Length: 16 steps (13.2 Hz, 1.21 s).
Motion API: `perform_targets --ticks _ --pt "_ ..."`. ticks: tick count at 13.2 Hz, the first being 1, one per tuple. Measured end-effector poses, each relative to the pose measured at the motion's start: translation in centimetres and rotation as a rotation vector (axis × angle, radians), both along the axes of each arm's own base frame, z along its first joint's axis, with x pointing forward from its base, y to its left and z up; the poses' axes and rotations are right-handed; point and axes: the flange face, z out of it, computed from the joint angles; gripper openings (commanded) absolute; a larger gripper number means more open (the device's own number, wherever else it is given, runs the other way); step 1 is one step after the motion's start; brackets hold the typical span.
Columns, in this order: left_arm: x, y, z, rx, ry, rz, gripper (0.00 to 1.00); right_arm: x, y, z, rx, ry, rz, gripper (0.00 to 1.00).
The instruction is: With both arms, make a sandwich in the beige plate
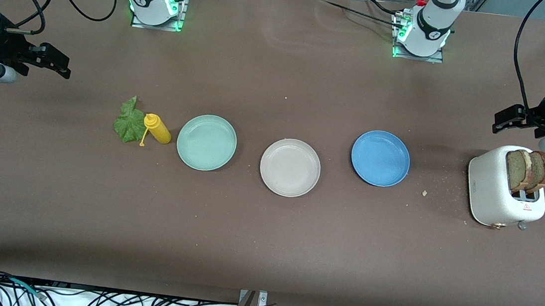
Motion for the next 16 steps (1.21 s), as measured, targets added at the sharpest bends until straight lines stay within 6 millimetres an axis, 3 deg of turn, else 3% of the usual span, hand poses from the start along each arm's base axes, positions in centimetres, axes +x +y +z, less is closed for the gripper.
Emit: perform_targets --ticks 16 --pt "0.21 0.01 0.08 -0.001 -0.003 0.0 1.0 -0.22 0.06 -0.16 -0.001 0.02 0.001 1.0"
